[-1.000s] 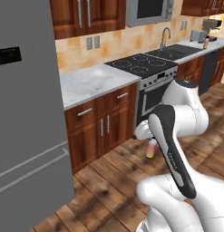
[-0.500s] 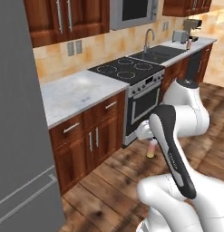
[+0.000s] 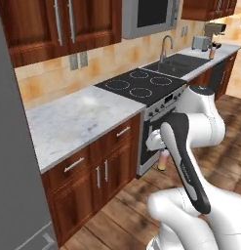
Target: Place the large bottle from the dining counter next to the other large bottle outside the sink, and place the small bottle from the dining counter next to the other small bottle inside the sink.
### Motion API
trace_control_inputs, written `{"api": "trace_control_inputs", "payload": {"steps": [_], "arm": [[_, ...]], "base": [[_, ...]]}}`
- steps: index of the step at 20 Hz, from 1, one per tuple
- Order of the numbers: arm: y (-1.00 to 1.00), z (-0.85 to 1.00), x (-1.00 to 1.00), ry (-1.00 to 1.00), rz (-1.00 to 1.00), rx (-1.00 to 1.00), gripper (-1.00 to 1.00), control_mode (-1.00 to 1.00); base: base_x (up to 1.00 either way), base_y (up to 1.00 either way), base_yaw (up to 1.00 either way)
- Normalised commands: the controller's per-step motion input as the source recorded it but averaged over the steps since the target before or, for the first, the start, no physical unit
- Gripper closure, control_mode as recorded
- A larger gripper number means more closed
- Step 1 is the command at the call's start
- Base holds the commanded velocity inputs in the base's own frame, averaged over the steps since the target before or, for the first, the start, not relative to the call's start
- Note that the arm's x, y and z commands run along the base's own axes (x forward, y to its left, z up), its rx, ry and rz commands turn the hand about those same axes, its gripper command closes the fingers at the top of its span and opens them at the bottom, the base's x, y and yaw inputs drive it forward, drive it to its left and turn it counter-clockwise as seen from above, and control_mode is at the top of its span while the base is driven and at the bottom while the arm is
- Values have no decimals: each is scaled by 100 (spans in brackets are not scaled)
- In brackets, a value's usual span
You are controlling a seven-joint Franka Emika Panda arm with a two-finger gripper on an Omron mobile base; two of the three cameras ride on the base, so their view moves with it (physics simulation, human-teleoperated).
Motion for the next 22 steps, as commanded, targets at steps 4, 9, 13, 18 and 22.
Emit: {"api": "trace_control_inputs", "payload": {"steps": [4,9,13,18,22], "arm": [[0,0,0,0,0,0,100,100],[0,0,0,0,0,0,100,100],[0,0,0,0,0,0,100,100],[0,0,0,0,0,0,100,100],[0,0,0,0,0,0,100,100]], "base": [[97,-41,7],[79,-54,10],[66,-52,9],[37,-60,5],[35,-64,3]]}}
